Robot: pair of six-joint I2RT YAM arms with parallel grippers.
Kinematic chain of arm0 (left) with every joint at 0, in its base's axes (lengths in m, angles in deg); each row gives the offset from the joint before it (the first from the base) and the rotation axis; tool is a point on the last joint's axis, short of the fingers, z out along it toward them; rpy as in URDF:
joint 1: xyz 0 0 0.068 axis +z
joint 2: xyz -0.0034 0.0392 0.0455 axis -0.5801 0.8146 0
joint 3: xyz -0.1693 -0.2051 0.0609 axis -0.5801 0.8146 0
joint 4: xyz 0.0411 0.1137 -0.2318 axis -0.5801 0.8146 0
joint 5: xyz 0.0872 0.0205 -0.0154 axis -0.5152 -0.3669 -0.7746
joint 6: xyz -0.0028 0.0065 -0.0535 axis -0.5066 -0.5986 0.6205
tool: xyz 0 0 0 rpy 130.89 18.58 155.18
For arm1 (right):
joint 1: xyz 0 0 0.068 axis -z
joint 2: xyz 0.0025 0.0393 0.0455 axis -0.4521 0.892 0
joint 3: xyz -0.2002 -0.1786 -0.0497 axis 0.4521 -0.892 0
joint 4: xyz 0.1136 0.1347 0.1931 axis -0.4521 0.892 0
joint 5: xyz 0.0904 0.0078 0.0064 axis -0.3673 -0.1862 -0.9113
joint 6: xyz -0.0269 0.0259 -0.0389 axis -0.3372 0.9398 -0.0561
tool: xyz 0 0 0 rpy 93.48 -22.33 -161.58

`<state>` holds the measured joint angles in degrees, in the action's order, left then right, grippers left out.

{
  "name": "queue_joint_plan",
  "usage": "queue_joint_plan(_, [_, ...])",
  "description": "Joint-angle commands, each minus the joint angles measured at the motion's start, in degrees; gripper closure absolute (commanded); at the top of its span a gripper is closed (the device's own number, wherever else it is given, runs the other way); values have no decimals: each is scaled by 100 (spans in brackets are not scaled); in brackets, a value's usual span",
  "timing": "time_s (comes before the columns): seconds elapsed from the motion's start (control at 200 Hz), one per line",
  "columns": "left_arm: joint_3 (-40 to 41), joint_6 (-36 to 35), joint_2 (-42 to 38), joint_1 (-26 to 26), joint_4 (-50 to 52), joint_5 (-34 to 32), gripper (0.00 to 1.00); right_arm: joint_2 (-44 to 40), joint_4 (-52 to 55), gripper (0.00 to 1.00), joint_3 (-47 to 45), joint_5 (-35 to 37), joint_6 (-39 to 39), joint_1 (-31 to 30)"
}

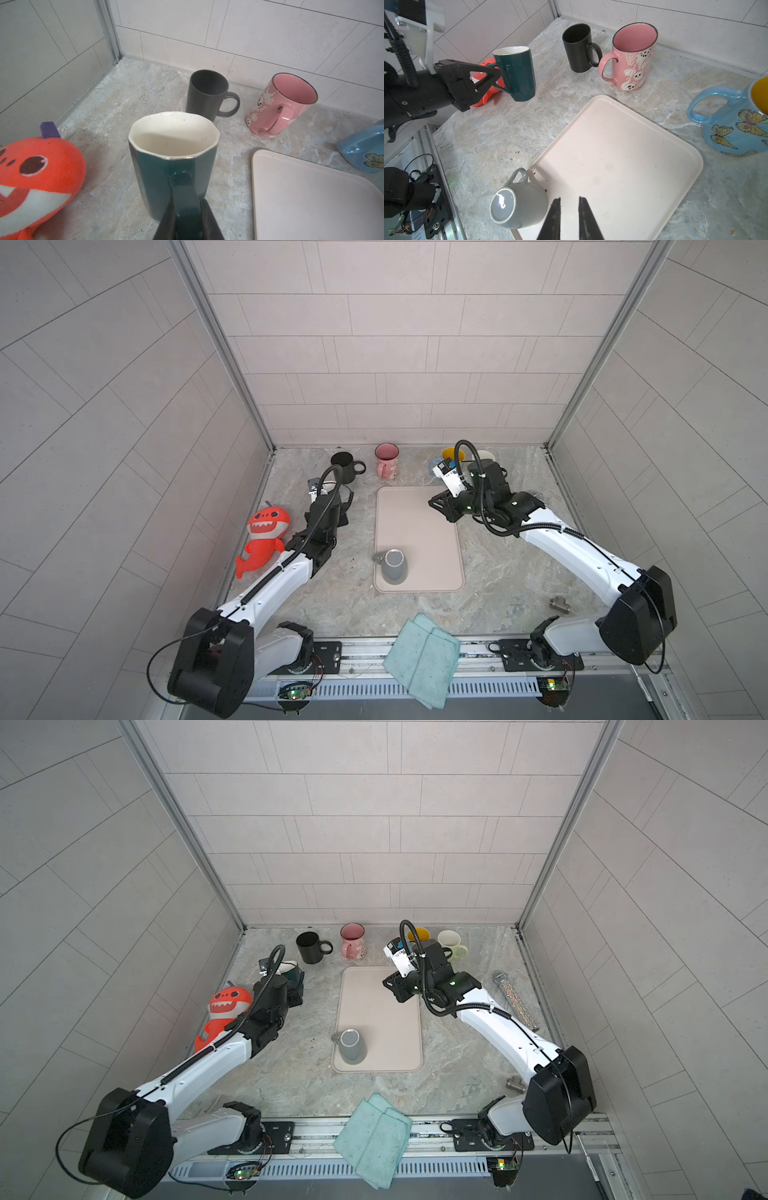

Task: Turn the mug right side up
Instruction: Place the mug at the top-left of the table.

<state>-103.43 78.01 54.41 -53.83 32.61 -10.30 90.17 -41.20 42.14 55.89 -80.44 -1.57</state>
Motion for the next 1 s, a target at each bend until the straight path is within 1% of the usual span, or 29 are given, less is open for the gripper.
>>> queue_joint_plan(0.0, [95,-128,190,9,-1631,-496,100,-180,-134,83,-54,36,1,23])
queue_joint_plan(0.23, [392,-517,1031,-18,-3346,-878,100,-220,-202,82,-132,106,-12,26])
queue_joint_plan(0.335, [464,-549,1401,-27,-3919,-952,100,-209,-228,82,-140,134,1,23])
queue_joint_plan(0.615, [647,-965,2274,-155,-5492,-1217,100,-176,-298,82,-157,150,40,23])
queue_joint_plan(0.696, [681,-1026,2479,-232,-5803,-1341,100,-168,-331,82,-153,144,58,23])
queue_joint_plan(0.816, [667,-1027,2696,-338,-5901,-1453,100,-139,-333,82,-119,124,71,23])
queue_joint_plan(0.996, [694,-1282,3046,-522,-6402,-1707,100,-131,-360,82,-106,111,98,23])
